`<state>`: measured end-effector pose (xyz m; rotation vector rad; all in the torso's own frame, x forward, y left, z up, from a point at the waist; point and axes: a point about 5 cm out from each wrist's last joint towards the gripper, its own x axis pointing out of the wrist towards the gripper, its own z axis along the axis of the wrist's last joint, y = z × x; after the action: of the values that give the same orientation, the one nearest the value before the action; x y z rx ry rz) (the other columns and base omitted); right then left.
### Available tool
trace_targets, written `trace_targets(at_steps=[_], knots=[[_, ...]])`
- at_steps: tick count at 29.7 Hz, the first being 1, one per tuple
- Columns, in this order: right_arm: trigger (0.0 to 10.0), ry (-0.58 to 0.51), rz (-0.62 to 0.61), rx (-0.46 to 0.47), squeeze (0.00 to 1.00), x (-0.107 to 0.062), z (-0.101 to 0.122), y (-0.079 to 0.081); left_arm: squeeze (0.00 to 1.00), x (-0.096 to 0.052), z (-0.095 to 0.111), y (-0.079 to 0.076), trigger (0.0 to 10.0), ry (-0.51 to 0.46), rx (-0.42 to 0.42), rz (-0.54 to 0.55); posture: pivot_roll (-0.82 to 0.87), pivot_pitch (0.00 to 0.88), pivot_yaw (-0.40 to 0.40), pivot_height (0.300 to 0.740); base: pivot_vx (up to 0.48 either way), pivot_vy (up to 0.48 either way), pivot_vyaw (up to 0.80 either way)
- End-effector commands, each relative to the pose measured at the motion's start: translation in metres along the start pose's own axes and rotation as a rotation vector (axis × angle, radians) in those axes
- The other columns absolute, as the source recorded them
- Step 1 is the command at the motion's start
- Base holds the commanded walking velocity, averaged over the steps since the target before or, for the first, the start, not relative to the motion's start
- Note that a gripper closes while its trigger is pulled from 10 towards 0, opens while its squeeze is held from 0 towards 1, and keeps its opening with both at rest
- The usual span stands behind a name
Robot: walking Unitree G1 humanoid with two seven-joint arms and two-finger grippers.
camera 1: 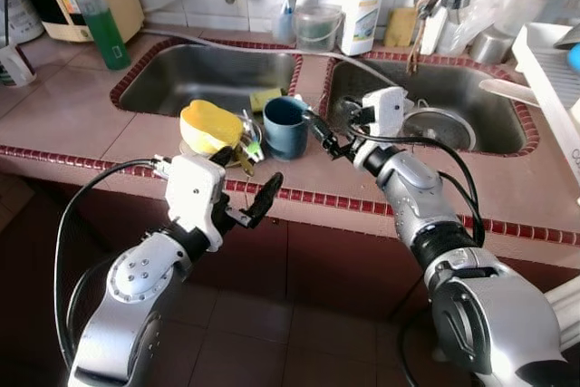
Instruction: Kitchen organization
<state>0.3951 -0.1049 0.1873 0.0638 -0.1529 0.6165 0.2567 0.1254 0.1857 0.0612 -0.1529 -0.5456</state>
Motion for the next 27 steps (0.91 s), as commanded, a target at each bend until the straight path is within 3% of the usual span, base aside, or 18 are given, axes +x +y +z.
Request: trace_targets(at_steps=[1, 5, 6, 7, 9, 11, 27], knots=[[10.0, -0.013, 0.026, -0.016, 0.00, 0.007, 0.009, 0.004, 0.00, -0.005, 0.001, 0.001, 10.0, 0.015, 0.003, 0.017, 0.00, 0.137, 0.023, 0.740, 0.000, 0.000, 0.00], [10.0, -0.019, 0.037, -0.018, 0.00, 0.010, 0.013, 0.006, 0.00, -0.008, 0.000, 0.000, 10.0, 0.021, 0.001, 0.023, 0.00, 0.139, 0.019, 0.740, 0.000, 0.000, 0.00], [6.4, -0.022, 0.045, -0.025, 0.00, 0.012, 0.015, 0.007, 0.00, -0.009, 0.000, -0.001, 10.0, 0.021, -0.002, 0.025, 0.01, 0.139, 0.017, 0.740, 0.000, 0.000, 0.00], [6.4, -0.022, 0.045, -0.025, 0.00, 0.012, 0.015, 0.007, 0.00, -0.009, 0.000, -0.001, 10.0, 0.021, -0.002, 0.025, 0.01, 0.139, 0.017, 0.740, 0.000, 0.000, 0.00], [0.6, -0.028, 0.062, -0.030, 0.00, 0.015, 0.019, 0.009, 0.00, -0.009, 0.000, -0.002, 10.0, 0.023, -0.004, 0.034, 0.01, 0.139, 0.012, 0.740, 0.000, 0.000, 0.00], [0.0, -0.031, 0.075, -0.029, 0.00, 0.016, 0.020, 0.010, 0.00, -0.009, 0.000, -0.002, 10.0, 0.023, -0.006, 0.036, 0.01, 0.139, 0.011, 0.740, 0.000, 0.000, 0.00], [0.0, -0.042, 0.098, -0.034, 0.00, 0.018, 0.022, 0.014, 0.00, -0.009, 0.001, -0.003, 10.0, 0.027, -0.004, 0.044, 0.00, 0.135, 0.013, 0.740, 0.000, 0.000, 0.00]])
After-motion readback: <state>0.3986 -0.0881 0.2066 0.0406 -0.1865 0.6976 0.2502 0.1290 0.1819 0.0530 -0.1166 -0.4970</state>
